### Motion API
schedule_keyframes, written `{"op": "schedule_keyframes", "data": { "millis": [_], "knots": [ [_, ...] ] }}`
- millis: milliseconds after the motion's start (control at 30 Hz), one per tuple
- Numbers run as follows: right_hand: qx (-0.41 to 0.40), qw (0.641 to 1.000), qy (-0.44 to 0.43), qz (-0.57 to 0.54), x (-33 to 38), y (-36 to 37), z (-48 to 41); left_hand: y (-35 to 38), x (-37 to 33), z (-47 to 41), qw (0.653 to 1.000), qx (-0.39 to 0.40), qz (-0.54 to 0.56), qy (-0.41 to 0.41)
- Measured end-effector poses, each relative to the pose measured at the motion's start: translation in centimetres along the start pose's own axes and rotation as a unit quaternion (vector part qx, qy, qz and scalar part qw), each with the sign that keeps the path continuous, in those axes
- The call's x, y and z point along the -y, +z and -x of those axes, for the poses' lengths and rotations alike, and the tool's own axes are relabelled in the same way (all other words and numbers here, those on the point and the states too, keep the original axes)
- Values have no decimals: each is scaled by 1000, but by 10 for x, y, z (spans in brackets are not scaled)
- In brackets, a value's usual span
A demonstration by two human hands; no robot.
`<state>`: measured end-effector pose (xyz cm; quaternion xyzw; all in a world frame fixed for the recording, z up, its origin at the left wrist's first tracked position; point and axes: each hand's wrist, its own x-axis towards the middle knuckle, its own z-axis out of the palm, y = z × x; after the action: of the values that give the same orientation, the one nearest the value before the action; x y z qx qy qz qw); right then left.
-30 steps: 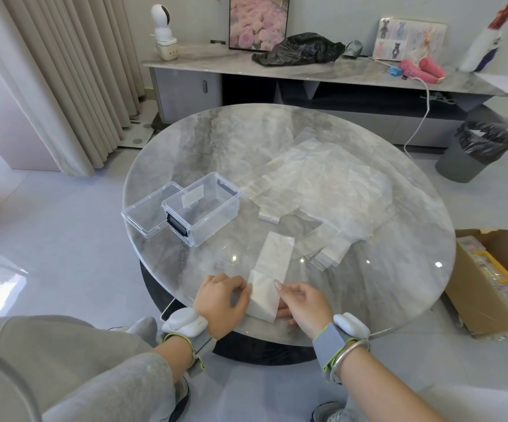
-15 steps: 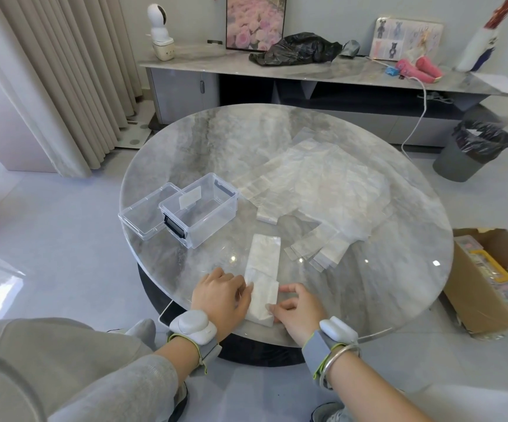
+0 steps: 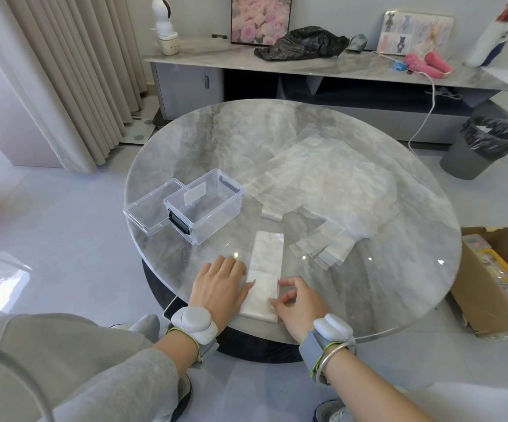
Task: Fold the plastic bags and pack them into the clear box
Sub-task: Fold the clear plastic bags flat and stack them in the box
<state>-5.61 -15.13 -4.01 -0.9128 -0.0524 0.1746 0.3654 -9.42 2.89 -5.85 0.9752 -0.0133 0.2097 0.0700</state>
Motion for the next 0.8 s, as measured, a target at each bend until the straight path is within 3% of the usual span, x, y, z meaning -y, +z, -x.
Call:
{"op": "schedule_keyframes", "data": {
  "millis": [167,367,433,533,600,667,800],
  "knots": [
    [-10,1000,-9,14,3,-1,3,9,4,10,985,105,24,134],
    [-31,998,-35,34,1,-1,6,18,12,17,973,175,-6,149],
    [-59,991,-72,99,2,-3,9,18,11,17,973,177,-6,146],
    [-151,917,-247,276,0,0,11,21,11,17,974,175,-4,144],
    [-168,865,-353,315,-3,5,12,21,11,16,974,176,-2,144],
    [-135,848,-393,329,-8,9,15,21,12,15,973,180,3,148],
    [-59,851,-385,351,-14,8,17,20,12,12,973,175,14,146]
  ]
}}
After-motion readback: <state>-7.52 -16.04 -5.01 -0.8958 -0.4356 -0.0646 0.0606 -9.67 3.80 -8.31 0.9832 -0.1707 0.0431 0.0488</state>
